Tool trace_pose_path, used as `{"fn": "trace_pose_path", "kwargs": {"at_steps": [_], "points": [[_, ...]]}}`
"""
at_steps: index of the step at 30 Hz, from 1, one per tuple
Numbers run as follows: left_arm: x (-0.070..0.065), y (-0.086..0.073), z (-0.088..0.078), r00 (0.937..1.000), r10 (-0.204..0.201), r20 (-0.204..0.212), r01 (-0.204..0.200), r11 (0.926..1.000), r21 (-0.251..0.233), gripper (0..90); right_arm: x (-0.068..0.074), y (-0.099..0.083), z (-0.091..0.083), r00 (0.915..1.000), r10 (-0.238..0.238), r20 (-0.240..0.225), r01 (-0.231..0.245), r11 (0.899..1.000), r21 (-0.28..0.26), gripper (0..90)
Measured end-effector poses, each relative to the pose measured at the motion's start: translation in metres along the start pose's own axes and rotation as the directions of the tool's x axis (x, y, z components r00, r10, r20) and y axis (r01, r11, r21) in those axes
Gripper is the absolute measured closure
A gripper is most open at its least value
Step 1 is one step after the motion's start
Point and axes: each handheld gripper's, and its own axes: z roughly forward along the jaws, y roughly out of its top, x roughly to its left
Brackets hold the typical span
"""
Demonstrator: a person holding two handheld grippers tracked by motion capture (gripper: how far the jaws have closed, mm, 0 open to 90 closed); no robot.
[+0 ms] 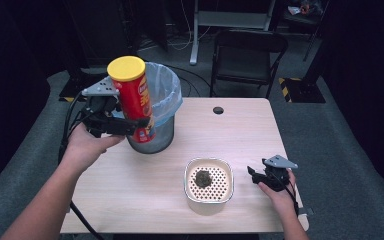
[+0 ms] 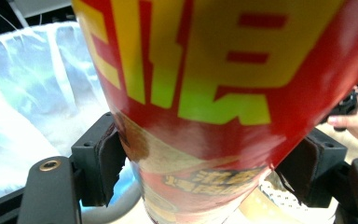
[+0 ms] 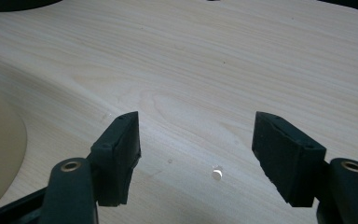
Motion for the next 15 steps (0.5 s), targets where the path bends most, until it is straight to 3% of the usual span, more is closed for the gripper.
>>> {"fn": "trace_pose_path", "kwargs": {"at_steps": [1, 4, 9, 14, 15], "points": [[0.003, 0.009, -0.001, 1.0, -0.001, -0.01, 0.001, 1.0, -0.007, 23.6, 0.0, 0.0, 0.0, 1.0, 0.0, -0.001, 0.0, 1.0, 0.005, 31.9], [0.005, 0.015, -0.002, 0.9998, -0.002, -0.019, 0.002, 0.9999, -0.011, 23.6, 0.0, 0.0, 0.001, 1.0, -0.007, 0.0, 0.007, 1.0, 0.006, 31.9], [0.021, 0.032, 0.001, 0.9975, -0.026, -0.065, 0.025, 0.9995, -0.018, 23.6, 0.0, -0.001, 0.001, 1.0, -0.003, -0.002, 0.003, 1.0, 0.007, 31.9], [0.034, 0.037, 0.007, 0.9929, -0.07, -0.096, 0.067, 0.9973, -0.03, 23.6, 0.0, -0.001, 0.001, 1.0, -0.009, -0.004, 0.009, 1.0, 0.005, 31.9], [0.044, 0.039, 0.012, 0.9883, -0.098, -0.117, 0.096, 0.9951, -0.027, 23.6, 0.0, 0.0, 0.001, 1.0, -0.007, -0.002, 0.007, 1.0, 0.004, 31.9]]}}
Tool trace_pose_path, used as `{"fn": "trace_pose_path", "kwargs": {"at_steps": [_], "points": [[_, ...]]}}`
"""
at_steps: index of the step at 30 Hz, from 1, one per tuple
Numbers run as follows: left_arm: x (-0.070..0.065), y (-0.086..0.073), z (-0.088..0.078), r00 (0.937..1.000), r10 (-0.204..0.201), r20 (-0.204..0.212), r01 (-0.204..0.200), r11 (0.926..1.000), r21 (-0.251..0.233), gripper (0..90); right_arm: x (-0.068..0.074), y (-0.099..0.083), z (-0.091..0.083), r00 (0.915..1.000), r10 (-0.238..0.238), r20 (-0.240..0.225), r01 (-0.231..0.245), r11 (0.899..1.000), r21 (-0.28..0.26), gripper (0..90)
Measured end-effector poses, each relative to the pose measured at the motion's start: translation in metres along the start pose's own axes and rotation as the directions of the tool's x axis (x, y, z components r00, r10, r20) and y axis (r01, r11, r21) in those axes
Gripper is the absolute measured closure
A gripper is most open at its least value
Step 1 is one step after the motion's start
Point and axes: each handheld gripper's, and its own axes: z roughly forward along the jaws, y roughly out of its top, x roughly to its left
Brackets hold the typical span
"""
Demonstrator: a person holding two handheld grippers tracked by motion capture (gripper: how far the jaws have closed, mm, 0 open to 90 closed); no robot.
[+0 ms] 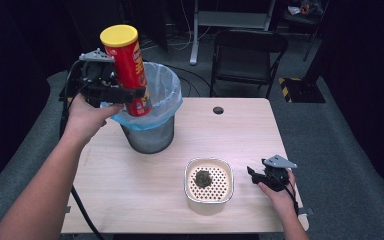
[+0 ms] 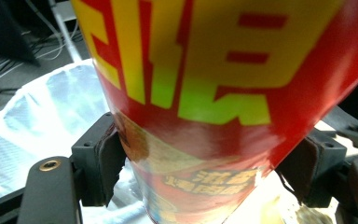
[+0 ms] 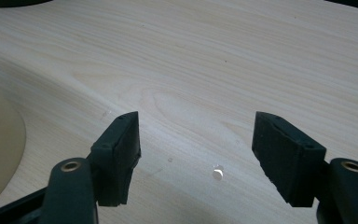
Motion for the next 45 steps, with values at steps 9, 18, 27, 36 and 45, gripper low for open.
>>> {"fn": "trace_pose_path", "kwargs": {"at_steps": [9, 18, 27, 36, 45], "points": [[0.026, 0.01, 0.015, 0.9945, -0.071, -0.077, 0.07, 0.9975, -0.012, 23.5, 0.001, 0.0, 0.001, 1.0, -0.009, -0.003, 0.009, 1.0, 0.008, 31.9], [0.039, 0.007, 0.036, 0.9856, -0.115, -0.123, 0.112, 0.9932, -0.03, 23.5, 0.002, 0.0, 0.003, 0.9998, -0.02, -0.008, 0.02, 1.0, 0.013, 31.9], [0.044, -0.006, 0.07, 0.9772, -0.153, -0.147, 0.155, 0.9879, 0.003, 23.4, 0.003, 0.0, 0.003, 0.9994, -0.032, -0.012, 0.032, 0.999, 0.015, 31.9], [0.05, -0.019, 0.091, 0.9656, -0.194, -0.173, 0.203, 0.9782, 0.041, 23.3, 0.004, -0.001, 0.005, 0.9991, -0.039, -0.019, 0.039, 0.999, 0.026, 31.9], [0.06, -0.03, 0.091, 0.9617, -0.199, -0.188, 0.217, 0.9726, 0.082, 14.7, 0.004, -0.001, 0.005, 0.999, -0.041, -0.019, 0.042, 0.999, 0.026, 31.9]]}}
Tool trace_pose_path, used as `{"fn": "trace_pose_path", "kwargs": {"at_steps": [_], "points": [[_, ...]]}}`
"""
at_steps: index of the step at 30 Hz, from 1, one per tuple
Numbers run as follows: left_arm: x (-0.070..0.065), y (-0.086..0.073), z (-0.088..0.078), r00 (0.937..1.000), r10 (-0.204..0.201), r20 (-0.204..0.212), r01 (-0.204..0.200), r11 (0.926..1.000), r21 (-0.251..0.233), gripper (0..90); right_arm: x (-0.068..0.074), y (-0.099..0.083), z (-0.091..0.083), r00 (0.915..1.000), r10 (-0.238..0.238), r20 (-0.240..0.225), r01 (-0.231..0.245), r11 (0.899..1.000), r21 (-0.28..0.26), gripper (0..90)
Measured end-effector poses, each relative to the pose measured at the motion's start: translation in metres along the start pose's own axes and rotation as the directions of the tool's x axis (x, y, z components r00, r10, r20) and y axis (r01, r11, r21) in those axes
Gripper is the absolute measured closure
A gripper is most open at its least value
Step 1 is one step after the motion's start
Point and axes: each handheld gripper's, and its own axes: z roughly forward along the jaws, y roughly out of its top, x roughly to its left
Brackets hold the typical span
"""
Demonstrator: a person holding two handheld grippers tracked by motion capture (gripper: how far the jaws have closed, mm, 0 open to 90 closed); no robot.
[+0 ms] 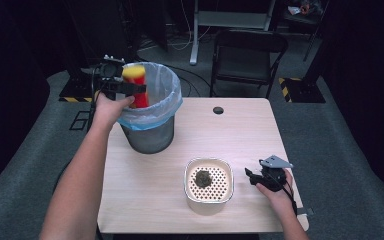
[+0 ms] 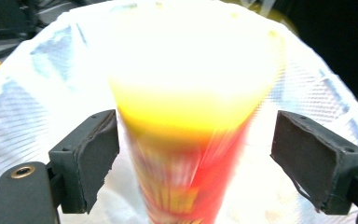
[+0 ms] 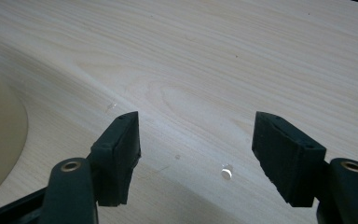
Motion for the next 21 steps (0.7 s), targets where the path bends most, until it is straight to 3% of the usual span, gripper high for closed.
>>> {"fn": "trace_pose_path", "kwargs": {"at_steps": [4, 8, 13, 21], "points": [[0.007, -0.005, -0.006, 0.9998, -0.014, 0.015, 0.014, 0.9998, -0.012, 16.1, 0.001, 0.0, 0.0, 1.0, -0.003, 0.0, 0.003, 1.0, 0.001, 31.9], [0.008, -0.01, -0.015, 0.9996, 0.008, 0.027, -0.008, 0.9999, -0.013, 18.6, 0.001, 0.0, 0.0, 1.0, -0.002, -0.001, 0.002, 1.0, 0.003, 31.9], [0.006, -0.018, -0.029, 0.9968, 0.024, 0.076, -0.024, 0.9997, -0.003, 25.1, 0.001, 0.0, 0.0, 1.0, -0.001, 0.0, 0.001, 1.0, 0.007, 31.9], [-0.006, -0.034, -0.054, 0.9799, 0.081, 0.182, -0.074, 0.9963, -0.044, 30.3, 0.002, 0.0, 0.001, 1.0, -0.006, -0.001, 0.006, 1.0, 0.006, 31.9]]}}
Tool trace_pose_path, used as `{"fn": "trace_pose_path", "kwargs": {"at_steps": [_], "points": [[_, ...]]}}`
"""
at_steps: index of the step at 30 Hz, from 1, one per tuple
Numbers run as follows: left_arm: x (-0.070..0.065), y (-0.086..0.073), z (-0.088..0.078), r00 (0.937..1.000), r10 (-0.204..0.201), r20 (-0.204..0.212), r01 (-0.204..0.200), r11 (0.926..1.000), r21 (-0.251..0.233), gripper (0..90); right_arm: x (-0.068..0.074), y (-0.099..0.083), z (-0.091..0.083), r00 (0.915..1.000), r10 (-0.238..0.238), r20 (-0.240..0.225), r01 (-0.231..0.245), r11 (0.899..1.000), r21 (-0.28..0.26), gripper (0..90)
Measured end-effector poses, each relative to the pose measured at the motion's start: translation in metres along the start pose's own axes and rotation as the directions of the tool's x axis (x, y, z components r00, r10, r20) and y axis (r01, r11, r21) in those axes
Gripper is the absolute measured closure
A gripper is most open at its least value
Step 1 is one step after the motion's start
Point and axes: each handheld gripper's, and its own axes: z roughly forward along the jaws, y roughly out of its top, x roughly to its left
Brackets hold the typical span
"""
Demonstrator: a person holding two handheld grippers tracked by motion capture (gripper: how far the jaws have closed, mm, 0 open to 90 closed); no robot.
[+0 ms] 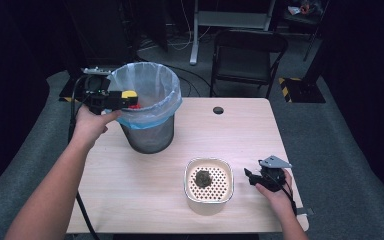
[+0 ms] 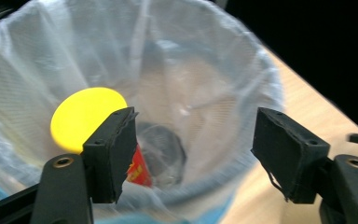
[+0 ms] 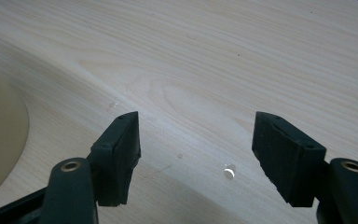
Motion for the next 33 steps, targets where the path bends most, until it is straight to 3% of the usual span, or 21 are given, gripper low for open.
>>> {"fn": "trace_pose_path", "kwargs": {"at_steps": [6, 10, 14, 18, 25, 33], "points": [[-0.014, -0.016, -0.015, 0.9965, 0.053, 0.065, -0.051, 0.9984, -0.025, 32.0, 0.001, 0.0, 0.0, 1.0, 0.004, 0.003, -0.004, 1.0, 0.001, 31.9], [-0.019, -0.032, -0.02, 0.9931, 0.084, 0.081, -0.083, 0.9963, -0.022, 32.5, 0.001, 0.0, 0.0, 0.9999, 0.009, 0.005, -0.009, 1.0, -0.001, 31.9], [-0.02, -0.051, -0.023, 0.9907, 0.087, 0.104, -0.086, 0.9961, -0.021, 32.6, 0.001, 0.0, 0.0, 1.0, 0.001, 0.002, -0.001, 1.0, 0.0, 31.9], [-0.017, -0.076, -0.019, 0.9898, 0.109, 0.091, -0.11, 0.9939, 0.001, 33.1, 0.001, 0.0, 0.0, 1.0, 0.0, 0.001, 0.0, 1.0, 0.002, 31.9], [-0.004, -0.115, -0.01, 0.9942, 0.093, 0.053, -0.094, 0.9955, 0.009, 33.3, 0.003, 0.0, 0.001, 1.0, 0.005, 0.007, -0.005, 1.0, 0.003, 31.9], [0.007, -0.161, 0.005, 0.994, 0.106, 0.025, -0.107, 0.9943, 0.004, 31.3, 0.003, -0.001, 0.002, 1.0, -0.001, -0.002, 0.001, 1.0, 0.01, 31.9]]}}
